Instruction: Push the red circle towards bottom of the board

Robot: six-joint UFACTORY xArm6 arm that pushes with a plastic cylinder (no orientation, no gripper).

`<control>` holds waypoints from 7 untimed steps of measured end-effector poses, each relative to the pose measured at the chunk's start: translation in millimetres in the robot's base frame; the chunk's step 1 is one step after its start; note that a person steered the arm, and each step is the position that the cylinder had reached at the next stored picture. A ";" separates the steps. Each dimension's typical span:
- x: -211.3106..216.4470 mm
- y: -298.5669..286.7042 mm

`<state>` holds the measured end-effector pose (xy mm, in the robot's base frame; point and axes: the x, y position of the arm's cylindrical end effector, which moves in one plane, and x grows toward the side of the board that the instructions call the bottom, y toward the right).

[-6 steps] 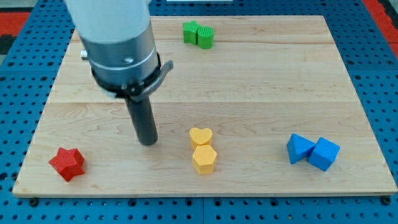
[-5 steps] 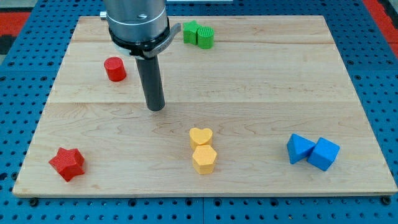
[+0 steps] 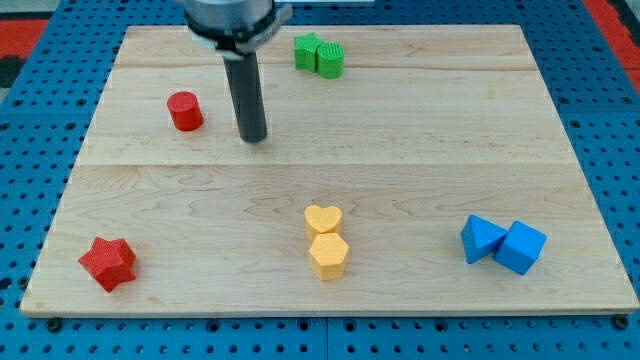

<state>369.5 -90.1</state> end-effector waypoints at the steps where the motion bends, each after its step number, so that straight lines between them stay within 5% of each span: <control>1: -37.1 -16.3; 3: -67.9 -71.4; 7: 20.7 -83.9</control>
